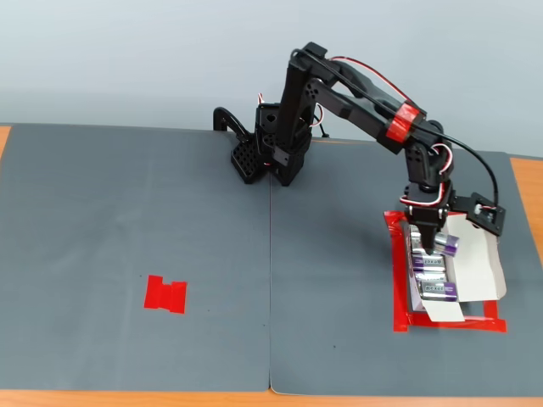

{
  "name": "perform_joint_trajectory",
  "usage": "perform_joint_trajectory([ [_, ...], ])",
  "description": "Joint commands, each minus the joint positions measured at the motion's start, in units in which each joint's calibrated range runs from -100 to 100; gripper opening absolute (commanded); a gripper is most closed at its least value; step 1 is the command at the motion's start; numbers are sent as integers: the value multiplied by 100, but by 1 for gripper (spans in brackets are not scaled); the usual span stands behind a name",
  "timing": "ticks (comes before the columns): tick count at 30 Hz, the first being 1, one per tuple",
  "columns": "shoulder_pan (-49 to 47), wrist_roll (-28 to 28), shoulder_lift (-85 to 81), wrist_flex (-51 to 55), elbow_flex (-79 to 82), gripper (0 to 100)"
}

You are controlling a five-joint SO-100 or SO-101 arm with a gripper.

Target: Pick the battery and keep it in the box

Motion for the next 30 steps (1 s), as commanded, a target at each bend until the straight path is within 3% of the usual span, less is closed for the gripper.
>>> perform_joint_trajectory([
  [1,-29,-23,97,-91,-500,2],
  [30,-178,-23,869,-368,-491,5],
])
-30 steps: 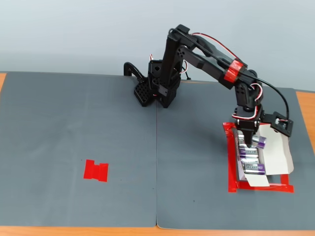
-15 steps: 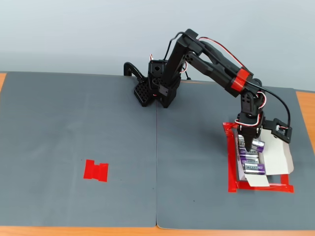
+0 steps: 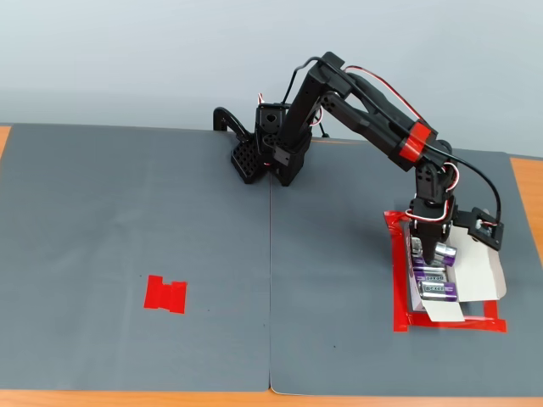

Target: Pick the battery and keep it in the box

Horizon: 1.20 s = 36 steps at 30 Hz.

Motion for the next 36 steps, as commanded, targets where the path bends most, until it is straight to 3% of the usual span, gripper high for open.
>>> perform_joint_trajectory([
  [1,-53,-28,-57,-56,-266,7],
  [6,-53,-28,-49,-56,-257,18],
  [17,-38,-28,-66,5,-257,18],
  [25,7,-18,-193,22,-330,2],
  [36,305,-23,-1227,22,-239,2],
])
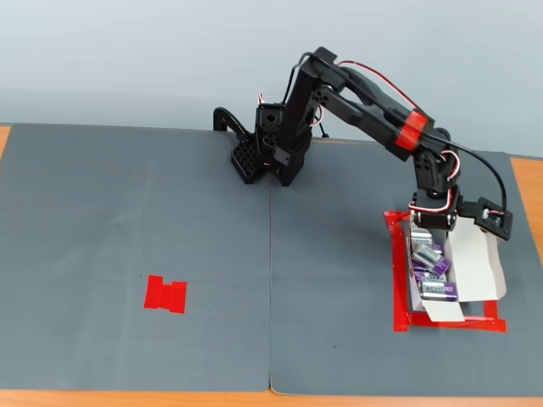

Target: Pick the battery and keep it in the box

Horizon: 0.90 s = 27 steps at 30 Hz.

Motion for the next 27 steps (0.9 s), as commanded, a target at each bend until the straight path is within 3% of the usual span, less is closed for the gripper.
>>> perform_joint_trajectory([
  [1,233,-8,-666,31,-230,2],
  [9,755,-8,-1879,421,376,2],
  [27,2791,-8,-6092,387,3804,2],
])
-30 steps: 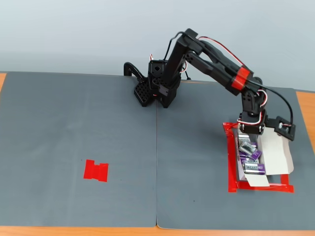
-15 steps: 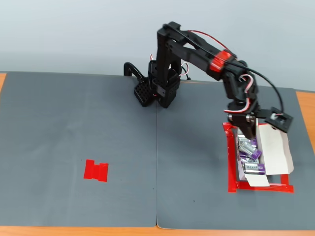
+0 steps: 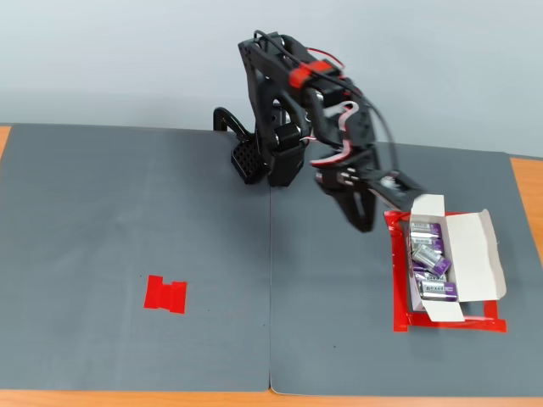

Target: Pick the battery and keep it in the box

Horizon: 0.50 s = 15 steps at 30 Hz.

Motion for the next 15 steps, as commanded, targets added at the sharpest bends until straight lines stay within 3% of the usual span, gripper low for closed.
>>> perform_joint_trajectory([
  [1,435,-8,-969,-38,555,2],
  [15,2091,-14,-3665,-38,2916,2],
])
